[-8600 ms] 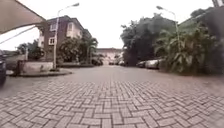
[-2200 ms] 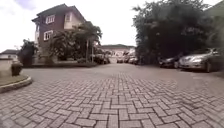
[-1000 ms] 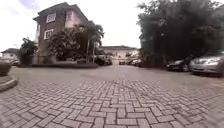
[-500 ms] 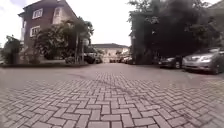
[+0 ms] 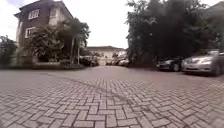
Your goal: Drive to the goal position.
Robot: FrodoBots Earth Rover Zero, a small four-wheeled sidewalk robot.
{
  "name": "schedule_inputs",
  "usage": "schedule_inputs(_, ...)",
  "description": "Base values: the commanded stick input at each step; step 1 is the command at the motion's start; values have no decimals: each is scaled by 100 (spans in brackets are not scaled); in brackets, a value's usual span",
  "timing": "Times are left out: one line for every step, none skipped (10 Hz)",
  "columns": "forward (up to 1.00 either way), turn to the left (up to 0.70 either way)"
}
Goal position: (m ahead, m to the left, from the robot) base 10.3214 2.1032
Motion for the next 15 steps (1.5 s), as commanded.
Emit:
schedule_inputs(70, 0)
schedule_inputs(70, 0)
schedule_inputs(70, 0)
schedule_inputs(70, 0)
schedule_inputs(70, 0)
schedule_inputs(70, 0)
schedule_inputs(70, 0)
schedule_inputs(70, 0)
schedule_inputs(70, 0)
schedule_inputs(70, 0)
schedule_inputs(70, 0)
schedule_inputs(70, 0)
schedule_inputs(70, 0)
schedule_inputs(70, 0)
schedule_inputs(70, 0)
